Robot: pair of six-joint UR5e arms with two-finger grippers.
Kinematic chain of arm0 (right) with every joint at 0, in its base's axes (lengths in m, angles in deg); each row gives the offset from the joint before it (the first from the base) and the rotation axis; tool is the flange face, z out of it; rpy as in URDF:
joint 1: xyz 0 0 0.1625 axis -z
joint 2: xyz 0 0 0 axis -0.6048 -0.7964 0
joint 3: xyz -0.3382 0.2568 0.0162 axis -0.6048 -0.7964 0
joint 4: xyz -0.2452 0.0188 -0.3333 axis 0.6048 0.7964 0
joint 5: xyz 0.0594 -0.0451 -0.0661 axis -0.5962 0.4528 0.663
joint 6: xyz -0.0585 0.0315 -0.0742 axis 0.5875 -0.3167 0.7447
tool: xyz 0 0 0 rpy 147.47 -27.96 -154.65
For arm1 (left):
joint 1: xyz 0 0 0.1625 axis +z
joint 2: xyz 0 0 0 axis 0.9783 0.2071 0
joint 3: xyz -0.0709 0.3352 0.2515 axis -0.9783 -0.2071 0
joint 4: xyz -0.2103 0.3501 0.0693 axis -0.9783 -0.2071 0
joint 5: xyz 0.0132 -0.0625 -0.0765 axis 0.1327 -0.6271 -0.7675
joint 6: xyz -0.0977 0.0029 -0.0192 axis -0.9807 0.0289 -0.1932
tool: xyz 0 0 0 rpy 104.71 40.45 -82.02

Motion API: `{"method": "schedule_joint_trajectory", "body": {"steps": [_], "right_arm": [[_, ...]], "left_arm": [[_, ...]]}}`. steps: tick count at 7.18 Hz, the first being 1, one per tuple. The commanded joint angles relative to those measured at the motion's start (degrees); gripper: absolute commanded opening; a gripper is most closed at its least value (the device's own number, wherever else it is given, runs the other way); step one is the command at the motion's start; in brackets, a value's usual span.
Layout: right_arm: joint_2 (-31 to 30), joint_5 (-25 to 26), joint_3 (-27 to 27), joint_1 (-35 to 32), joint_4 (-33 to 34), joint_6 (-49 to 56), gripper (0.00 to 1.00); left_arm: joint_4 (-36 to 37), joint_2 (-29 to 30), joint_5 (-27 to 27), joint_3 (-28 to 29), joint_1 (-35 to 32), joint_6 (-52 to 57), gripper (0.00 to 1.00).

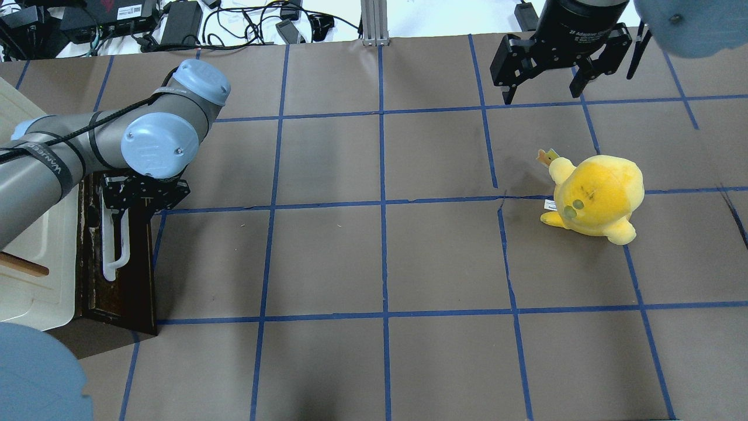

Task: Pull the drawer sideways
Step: 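Close the left gripper on the white handle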

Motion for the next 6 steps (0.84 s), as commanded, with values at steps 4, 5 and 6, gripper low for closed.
{"method": "schedule_joint_trajectory", "body": {"steps": [4,5,6], "right_arm": [[0.0,0.1,0.0,0.0,0.0,0.0,1.0],[0.0,0.0,0.0,0.0,0.0,0.0,1.0],[0.0,0.0,0.0,0.0,0.0,0.0,1.0]], "left_arm": [[0.0,-0.3,0.0,-0.2,0.0,0.4,0.49],[0.0,-0.3,0.1,-0.2,0.0,0.4,0.49],[-0.1,-0.5,0.2,-0.2,0.0,0.4,0.49]]}}
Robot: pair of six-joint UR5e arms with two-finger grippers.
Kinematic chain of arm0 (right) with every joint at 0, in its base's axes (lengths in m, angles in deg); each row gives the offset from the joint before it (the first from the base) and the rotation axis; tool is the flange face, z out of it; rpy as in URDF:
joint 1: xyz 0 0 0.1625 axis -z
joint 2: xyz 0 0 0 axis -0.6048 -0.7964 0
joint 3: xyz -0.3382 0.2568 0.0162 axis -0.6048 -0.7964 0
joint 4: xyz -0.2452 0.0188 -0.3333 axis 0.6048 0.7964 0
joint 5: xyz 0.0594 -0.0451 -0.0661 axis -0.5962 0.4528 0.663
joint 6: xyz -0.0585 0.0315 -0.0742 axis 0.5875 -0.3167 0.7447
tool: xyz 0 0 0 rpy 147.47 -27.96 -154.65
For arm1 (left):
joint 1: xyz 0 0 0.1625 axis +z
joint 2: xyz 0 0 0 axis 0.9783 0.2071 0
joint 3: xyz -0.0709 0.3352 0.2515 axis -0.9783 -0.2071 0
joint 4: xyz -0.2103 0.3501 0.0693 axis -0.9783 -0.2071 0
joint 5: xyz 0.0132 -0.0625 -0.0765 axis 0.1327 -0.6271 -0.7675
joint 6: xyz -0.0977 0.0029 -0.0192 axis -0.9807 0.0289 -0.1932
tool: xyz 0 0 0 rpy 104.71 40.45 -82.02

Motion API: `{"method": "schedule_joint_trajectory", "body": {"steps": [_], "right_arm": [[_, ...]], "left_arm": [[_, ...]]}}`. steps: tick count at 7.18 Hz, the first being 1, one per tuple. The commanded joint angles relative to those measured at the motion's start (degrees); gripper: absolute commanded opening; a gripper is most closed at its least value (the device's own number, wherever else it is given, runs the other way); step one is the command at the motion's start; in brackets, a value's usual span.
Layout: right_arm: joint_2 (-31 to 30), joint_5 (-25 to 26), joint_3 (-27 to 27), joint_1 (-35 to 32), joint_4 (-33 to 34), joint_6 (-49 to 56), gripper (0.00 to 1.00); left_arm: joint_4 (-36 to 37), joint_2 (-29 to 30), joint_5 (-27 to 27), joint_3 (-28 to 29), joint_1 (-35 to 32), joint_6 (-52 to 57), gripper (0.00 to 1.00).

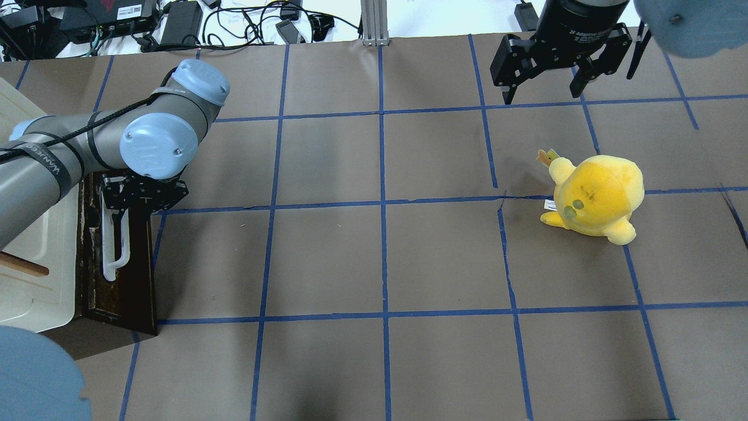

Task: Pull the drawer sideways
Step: 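Close the left gripper on the white handle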

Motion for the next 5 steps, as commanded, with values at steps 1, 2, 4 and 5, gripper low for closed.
{"method": "schedule_joint_trajectory", "body": {"steps": [1,2,4,5], "right_arm": [[0.0,0.0,0.0,0.0,0.0,0.0,1.0],[0.0,0.1,0.0,0.0,0.0,0.0,1.0],[0.0,0.1,0.0,0.0,0.0,0.0,1.0],[0.0,0.1,0.0,0.0,0.0,0.0,1.0]], "left_arm": [[-0.7,-0.4,0.1,0.0,0.0,0.0,0.48],[-0.9,-0.4,0.1,0.0,0.1,0.0,0.47],[-0.9,-0.5,0.1,0.1,0.3,0.0,0.44],[-0.9,-0.6,0.0,0.1,1.3,0.1,0.35]]}}
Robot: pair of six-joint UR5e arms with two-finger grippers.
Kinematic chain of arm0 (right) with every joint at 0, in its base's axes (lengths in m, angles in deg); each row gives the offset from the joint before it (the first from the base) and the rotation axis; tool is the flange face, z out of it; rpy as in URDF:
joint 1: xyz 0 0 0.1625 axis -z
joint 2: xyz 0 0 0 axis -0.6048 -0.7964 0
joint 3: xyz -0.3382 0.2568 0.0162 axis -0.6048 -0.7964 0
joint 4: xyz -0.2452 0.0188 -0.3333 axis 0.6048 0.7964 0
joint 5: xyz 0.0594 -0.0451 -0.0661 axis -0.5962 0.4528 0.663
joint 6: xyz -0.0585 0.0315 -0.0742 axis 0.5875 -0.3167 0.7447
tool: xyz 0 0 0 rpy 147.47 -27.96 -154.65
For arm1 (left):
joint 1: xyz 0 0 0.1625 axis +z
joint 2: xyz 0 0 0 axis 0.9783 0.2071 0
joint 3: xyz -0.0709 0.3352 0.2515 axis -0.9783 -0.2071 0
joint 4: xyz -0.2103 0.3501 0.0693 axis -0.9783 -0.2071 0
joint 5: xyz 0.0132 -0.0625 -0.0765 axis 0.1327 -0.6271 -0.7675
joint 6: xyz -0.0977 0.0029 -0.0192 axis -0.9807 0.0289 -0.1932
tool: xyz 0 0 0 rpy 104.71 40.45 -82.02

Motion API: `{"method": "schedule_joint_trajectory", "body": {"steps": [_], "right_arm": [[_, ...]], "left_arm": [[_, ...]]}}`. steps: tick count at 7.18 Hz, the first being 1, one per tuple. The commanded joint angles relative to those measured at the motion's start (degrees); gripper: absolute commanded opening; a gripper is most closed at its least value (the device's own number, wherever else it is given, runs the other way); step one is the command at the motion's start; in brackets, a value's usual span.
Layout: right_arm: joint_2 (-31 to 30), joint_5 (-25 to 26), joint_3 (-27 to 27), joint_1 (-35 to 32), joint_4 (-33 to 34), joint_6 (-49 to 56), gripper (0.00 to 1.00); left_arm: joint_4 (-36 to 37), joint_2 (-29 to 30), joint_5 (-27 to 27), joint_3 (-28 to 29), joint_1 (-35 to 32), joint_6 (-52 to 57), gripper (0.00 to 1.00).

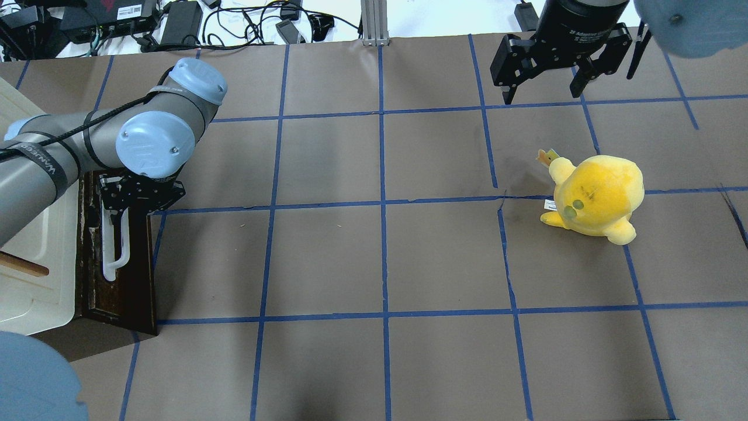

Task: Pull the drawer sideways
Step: 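Close the left gripper on the white handle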

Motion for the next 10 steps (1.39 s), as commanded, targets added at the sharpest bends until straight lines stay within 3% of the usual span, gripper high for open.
{"method": "schedule_joint_trajectory", "body": {"steps": [1,5,6,7,10], "right_arm": [[0.0,-0.1,0.0,0.0,0.0,0.1,1.0],[0.0,0.0,0.0,0.0,0.0,0.0,1.0],[0.0,-0.1,0.0,0.0,0.0,0.0,1.0],[0.0,-0.1,0.0,0.0,0.0,0.0,1.0],[0.0,-0.1,0.0,0.0,0.0,0.0,1.0]], "left_arm": [[0.0,-0.2,-0.1,0.0,1.2,0.1,0.35],[0.0,0.0,-0.2,0.6,1.2,0.1,0.34],[0.0,0.1,-0.2,0.7,1.1,0.1,0.27],[0.1,0.3,-0.6,0.8,0.9,0.1,0.13],[0.1,0.5,-1.0,1.2,0.7,0.0,0.05]]}}
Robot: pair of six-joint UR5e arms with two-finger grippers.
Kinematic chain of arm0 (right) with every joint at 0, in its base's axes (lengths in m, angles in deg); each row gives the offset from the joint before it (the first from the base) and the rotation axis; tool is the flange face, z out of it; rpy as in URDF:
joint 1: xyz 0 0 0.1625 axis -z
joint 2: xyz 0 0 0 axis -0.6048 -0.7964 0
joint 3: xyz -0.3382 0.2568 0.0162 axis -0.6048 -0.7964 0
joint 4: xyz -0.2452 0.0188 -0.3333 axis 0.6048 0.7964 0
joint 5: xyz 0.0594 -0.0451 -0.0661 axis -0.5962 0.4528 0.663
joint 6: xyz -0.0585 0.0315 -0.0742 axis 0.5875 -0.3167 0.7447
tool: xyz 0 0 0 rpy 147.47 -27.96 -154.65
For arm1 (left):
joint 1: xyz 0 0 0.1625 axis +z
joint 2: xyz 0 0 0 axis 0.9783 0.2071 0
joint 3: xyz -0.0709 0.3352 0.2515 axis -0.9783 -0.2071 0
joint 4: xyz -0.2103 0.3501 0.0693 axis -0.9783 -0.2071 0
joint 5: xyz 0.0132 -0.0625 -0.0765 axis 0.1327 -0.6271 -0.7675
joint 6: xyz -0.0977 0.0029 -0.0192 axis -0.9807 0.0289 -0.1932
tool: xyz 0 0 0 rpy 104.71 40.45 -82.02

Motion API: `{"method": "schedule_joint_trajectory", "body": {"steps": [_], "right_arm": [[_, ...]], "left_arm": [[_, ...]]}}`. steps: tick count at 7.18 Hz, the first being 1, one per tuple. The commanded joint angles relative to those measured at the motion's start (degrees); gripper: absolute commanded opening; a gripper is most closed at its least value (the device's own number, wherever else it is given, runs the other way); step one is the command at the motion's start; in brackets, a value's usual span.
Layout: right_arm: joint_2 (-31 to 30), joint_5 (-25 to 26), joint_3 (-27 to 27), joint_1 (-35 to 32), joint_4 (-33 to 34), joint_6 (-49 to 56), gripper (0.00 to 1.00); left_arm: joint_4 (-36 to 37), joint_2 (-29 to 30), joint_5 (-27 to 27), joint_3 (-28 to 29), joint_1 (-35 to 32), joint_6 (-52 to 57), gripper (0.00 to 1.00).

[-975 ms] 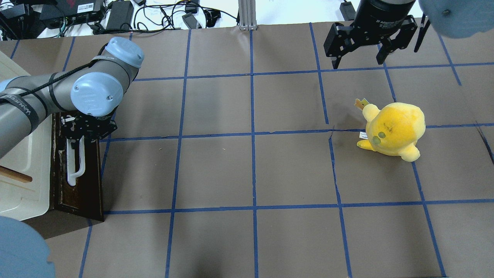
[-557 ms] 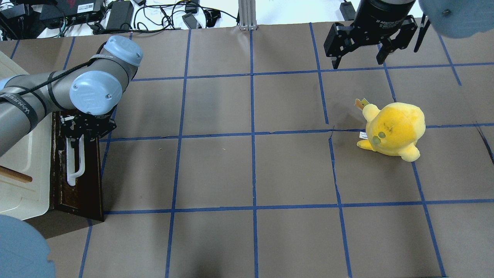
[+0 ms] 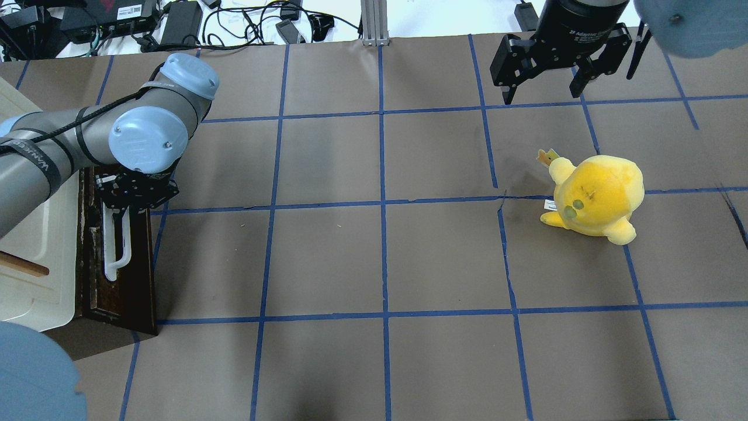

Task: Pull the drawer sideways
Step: 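Pull the handle with the left gripper, sliding the drawer outward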

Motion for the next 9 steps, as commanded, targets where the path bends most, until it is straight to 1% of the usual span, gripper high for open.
{"method": "schedule_joint_trajectory", "body": {"steps": [1,4,9], "right_arm": [[0.0,0.1,0.0,0.0,0.0,0.0,1.0],[0.0,0.0,0.0,0.0,0.0,0.0,1.0],[0.0,0.1,0.0,0.0,0.0,0.0,1.0]], "left_arm": [[-0.1,0.1,-0.2,0.3,-0.4,-0.1,0.05],[0.0,0.1,-0.3,0.3,-1.3,-0.2,0.03],[-0.2,0.4,-0.3,1.2,-3.8,-0.6,0.03]]}}
